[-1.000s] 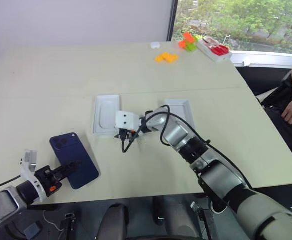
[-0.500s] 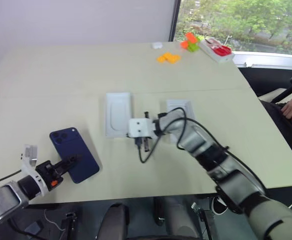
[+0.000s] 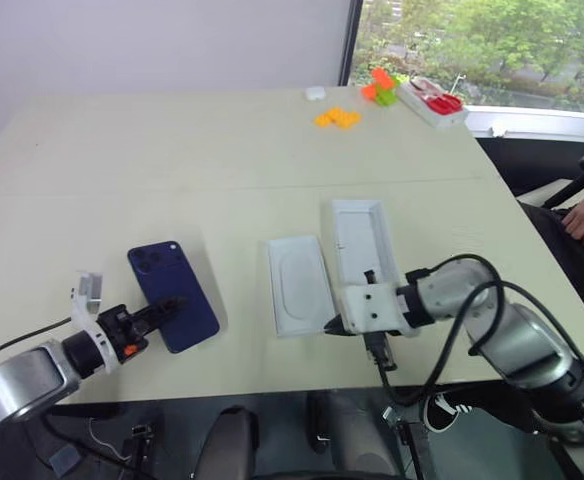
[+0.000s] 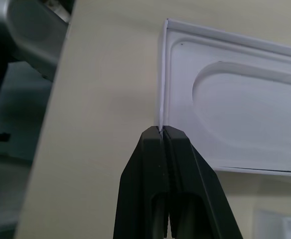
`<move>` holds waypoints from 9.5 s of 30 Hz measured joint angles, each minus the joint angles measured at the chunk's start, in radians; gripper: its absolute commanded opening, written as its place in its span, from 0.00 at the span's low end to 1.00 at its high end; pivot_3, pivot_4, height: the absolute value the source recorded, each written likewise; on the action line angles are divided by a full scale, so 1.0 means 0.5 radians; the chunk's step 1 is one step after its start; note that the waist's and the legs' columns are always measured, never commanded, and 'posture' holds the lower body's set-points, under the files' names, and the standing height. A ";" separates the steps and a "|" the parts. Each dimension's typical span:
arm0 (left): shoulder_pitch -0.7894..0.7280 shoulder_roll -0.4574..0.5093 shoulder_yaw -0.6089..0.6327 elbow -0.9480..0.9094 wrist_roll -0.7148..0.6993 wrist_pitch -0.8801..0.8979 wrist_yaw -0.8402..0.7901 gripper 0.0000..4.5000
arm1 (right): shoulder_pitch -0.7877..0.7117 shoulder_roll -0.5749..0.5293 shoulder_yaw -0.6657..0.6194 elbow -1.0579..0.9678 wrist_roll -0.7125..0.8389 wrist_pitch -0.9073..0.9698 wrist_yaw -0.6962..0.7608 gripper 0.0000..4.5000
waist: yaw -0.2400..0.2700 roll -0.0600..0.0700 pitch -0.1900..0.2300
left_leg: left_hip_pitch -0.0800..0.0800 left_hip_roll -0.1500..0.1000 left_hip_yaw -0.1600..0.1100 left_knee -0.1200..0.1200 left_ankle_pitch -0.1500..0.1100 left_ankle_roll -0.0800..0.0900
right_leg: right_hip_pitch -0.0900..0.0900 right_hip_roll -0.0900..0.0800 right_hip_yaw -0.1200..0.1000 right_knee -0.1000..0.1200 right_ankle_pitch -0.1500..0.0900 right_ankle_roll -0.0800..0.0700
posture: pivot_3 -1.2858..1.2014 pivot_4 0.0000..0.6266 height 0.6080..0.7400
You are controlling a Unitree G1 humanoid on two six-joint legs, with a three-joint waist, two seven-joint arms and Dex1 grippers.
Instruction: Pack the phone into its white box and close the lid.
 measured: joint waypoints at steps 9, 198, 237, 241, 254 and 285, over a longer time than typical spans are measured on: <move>-0.172 0.036 -0.135 0.012 0.000 0.072 -0.026 0.00 | 0.013 0.008 0.074 -0.009 0.035 0.017 -0.086 0.00 | 0.001 0.000 0.000 | -0.003 -0.001 0.002 -0.001 0.000 0.000 | -0.001 -0.002 0.002 -0.001 0.000 -0.001 | 0.52 0.24 0.96; -0.160 0.063 -0.487 -0.552 2.845 -0.792 -1.668 1.00 | -0.128 -0.081 -0.361 0.401 0.251 0.203 -0.500 0.99 | 0.000 -0.001 0.002 | 0.002 -0.001 0.001 0.002 0.003 -0.004 | 0.006 0.001 0.002 0.004 0.001 0.000 | 0.52 0.24 0.96; -0.302 -0.050 -0.601 -0.562 2.902 -0.780 -1.668 1.00 | -0.846 1.304 -0.847 0.897 0.333 2.125 -2.138 0.99 | -0.063 0.001 0.001 | 0.002 0.002 0.001 0.002 0.003 -0.004 | 0.001 0.002 0.004 0.014 0.012 -0.001 | 0.52 0.24 0.96; -0.291 -0.049 -0.603 -0.564 2.899 -0.791 -1.718 1.00 | -0.847 1.406 -0.879 0.934 0.362 2.125 -2.362 0.99 | -0.058 0.002 0.001 | 0.001 0.002 -0.001 0.002 0.003 -0.004 | 0.000 0.002 0.003 0.015 0.012 -0.001 | 0.52 0.24 0.96; -0.275 -0.072 -0.599 -0.564 2.923 -0.791 -1.727 1.00 | -0.910 1.382 -0.876 1.058 0.736 2.125 -2.819 0.01 | -0.059 0.002 0.000 | 0.000 0.002 0.000 0.001 0.003 -0.003 | 0.000 0.001 0.004 0.011 0.012 0.000 | 0.52 0.24 0.96; -0.395 0.000 -0.239 -0.037 3.052 -0.942 -1.741 1.00 | -0.097 1.887 -0.737 0.805 3.871 0.850 -4.271 0.01 | -0.097 0.004 -0.005 | -0.026 0.016 -0.002 0.004 -0.004 0.009 | -0.018 0.000 0.005 0.005 0.013 0.001 | 0.52 0.24 0.96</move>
